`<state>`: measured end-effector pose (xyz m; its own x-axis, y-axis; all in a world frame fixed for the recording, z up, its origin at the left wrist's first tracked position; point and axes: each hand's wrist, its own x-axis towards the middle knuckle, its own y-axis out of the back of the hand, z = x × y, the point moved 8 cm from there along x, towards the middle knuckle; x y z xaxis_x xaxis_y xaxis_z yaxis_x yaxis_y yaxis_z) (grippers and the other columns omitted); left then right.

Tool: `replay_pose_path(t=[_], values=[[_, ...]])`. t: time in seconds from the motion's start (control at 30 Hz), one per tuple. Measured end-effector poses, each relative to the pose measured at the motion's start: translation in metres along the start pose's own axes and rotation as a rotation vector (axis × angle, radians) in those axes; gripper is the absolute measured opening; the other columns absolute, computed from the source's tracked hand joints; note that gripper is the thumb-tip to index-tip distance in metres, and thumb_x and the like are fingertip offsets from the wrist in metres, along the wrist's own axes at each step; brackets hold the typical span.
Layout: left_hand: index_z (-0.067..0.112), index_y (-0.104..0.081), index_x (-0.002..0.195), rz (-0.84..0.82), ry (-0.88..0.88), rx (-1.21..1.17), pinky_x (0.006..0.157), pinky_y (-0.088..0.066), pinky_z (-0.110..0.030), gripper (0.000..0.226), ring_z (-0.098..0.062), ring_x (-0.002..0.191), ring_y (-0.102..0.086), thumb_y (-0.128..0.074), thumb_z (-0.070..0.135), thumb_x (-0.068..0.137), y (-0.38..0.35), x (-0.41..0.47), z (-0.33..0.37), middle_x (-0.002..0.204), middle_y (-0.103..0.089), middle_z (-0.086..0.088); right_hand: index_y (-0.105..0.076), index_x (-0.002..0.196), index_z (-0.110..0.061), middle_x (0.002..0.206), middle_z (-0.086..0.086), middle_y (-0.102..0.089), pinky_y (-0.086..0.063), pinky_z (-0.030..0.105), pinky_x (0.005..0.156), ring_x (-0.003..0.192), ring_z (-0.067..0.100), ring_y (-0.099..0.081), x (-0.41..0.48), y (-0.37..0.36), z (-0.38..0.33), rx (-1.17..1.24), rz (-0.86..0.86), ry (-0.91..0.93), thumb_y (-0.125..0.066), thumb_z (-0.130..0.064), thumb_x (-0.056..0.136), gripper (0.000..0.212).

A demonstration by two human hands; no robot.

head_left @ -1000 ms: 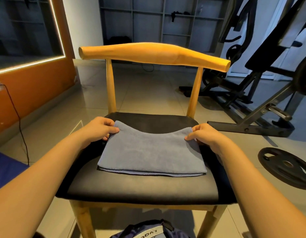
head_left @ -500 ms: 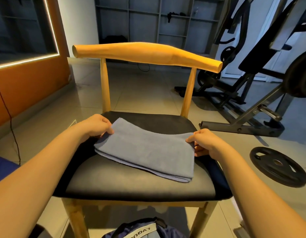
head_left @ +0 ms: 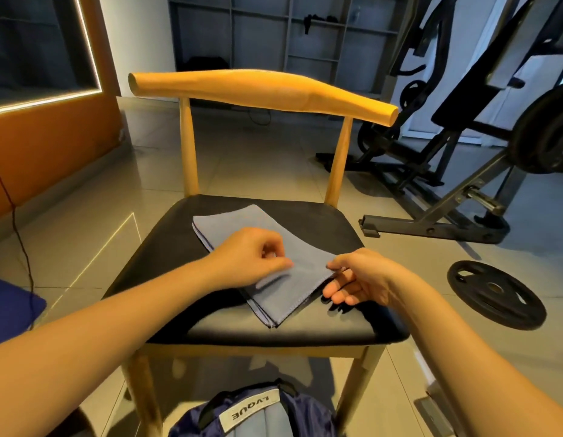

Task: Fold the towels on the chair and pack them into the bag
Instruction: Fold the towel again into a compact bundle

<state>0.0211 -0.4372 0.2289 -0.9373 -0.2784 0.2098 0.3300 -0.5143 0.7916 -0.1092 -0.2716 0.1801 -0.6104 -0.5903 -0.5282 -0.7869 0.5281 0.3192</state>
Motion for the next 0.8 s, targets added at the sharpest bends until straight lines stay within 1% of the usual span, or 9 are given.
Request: replay_pose_path(t=[0.03, 0.1, 0.17, 0.27, 0.4, 0.57, 0.67, 0.73, 0.8], values=[[0.027, -0.067, 0.086, -0.071, -0.034, 0.048, 0.067, -0.053, -0.037, 0.031, -0.011, 0.071, -0.06, -0.076, 0.057, 0.082, -0.013, -0.013, 0.015, 0.076, -0.065, 0.006, -0.064, 0.108, 0.002, 0.088, 0.021, -0.077, -0.053, 0.028, 0.051, 0.063, 0.025, -0.069, -0.002, 0.0, 0.001, -0.01, 0.014, 0.008, -0.054, -0.022, 0.103, 0.026], [0.029, -0.062, 0.097, -0.12, -0.11, 0.299, 0.066, -0.05, -0.034, 0.054, -0.01, 0.077, -0.056, -0.066, 0.078, 0.075, -0.032, -0.034, 0.031, 0.085, -0.061, 0.01, -0.067, 0.101, 0.003, 0.086, 0.02, -0.077, -0.051, 0.027, 0.051, 0.06, 0.024, -0.069, -0.006, 0.0, 0.002, -0.029, 0.051, 0.02, -0.055, -0.023, 0.102, 0.028], [0.028, -0.057, 0.106, -0.086, -0.178, 0.515, 0.07, -0.049, -0.035, 0.064, -0.014, 0.085, -0.053, -0.059, 0.084, 0.075, -0.043, -0.048, 0.038, 0.095, -0.056, 0.009, -0.068, 0.098, 0.004, 0.083, 0.02, -0.077, -0.051, 0.026, 0.05, 0.057, 0.022, -0.067, -0.011, 0.001, 0.004, -0.044, 0.084, 0.029, -0.056, -0.02, 0.1, 0.027], [0.027, -0.055, 0.111, -0.056, -0.236, 0.522, 0.074, -0.048, -0.034, 0.053, -0.015, 0.09, -0.05, -0.06, 0.073, 0.084, -0.048, -0.061, 0.04, 0.103, -0.055, 0.007, -0.069, 0.099, 0.006, 0.08, 0.019, -0.076, -0.051, 0.026, 0.05, 0.053, 0.021, -0.064, -0.018, 0.004, 0.005, -0.096, 0.117, 0.04, -0.057, -0.017, 0.098, 0.026], [0.025, -0.06, 0.109, -0.019, -0.315, 0.482, 0.076, -0.052, -0.037, 0.028, -0.016, 0.09, -0.053, -0.063, 0.049, 0.094, -0.041, -0.07, 0.04, 0.101, -0.057, 0.005, -0.071, 0.096, 0.004, 0.076, 0.017, -0.074, -0.051, 0.025, 0.052, 0.052, 0.019, -0.064, -0.024, 0.004, 0.005, -0.145, 0.095, 0.034, -0.057, -0.017, 0.097, 0.025], [0.017, -0.062, 0.09, 0.023, -0.42, 0.677, 0.056, -0.05, -0.042, 0.01, -0.024, 0.074, -0.054, -0.067, 0.022, 0.083, -0.048, -0.076, 0.043, 0.085, -0.057, -0.002, -0.067, 0.082, -0.003, 0.07, 0.012, -0.071, -0.046, 0.022, 0.046, 0.05, 0.016, -0.061, -0.028, 0.001, 0.011, -0.072, -0.015, -0.044, -0.053, -0.02, 0.097, 0.027], [0.019, -0.062, 0.088, 0.044, -0.305, 0.525, 0.062, -0.051, -0.042, 0.005, -0.019, 0.074, -0.055, -0.063, 0.023, 0.084, -0.036, -0.076, 0.04, 0.083, -0.059, 0.003, -0.067, 0.081, -0.003, 0.069, 0.014, -0.072, -0.048, 0.025, 0.048, 0.05, 0.018, -0.062, -0.033, 0.003, 0.008, -0.229, 0.05, 0.067, -0.06, -0.024, 0.098, 0.028], [0.024, -0.064, 0.088, 0.026, -0.121, 0.247, 0.068, -0.054, -0.044, 0.002, -0.016, 0.073, -0.059, -0.064, 0.023, 0.086, -0.021, -0.072, 0.027, 0.081, -0.065, 0.006, -0.066, 0.078, -0.005, 0.068, 0.012, -0.072, -0.053, 0.03, 0.051, 0.054, 0.019, -0.065, -0.038, 0.007, -0.005, -0.382, 0.17, 0.304, -0.068, -0.031, 0.096, 0.031], [0.03, -0.063, 0.092, -0.044, 0.029, 0.005, 0.069, -0.057, -0.045, 0.009, -0.016, 0.071, -0.064, -0.068, 0.023, 0.088, -0.011, -0.068, 0.011, 0.081, -0.069, 0.003, -0.063, 0.082, -0.014, 0.074, 0.002, -0.07, -0.055, 0.034, 0.061, 0.066, 0.016, -0.064, -0.053, 0.012, -0.025, -0.556, 0.351, 0.598, -0.073, -0.04, 0.09, 0.029]])
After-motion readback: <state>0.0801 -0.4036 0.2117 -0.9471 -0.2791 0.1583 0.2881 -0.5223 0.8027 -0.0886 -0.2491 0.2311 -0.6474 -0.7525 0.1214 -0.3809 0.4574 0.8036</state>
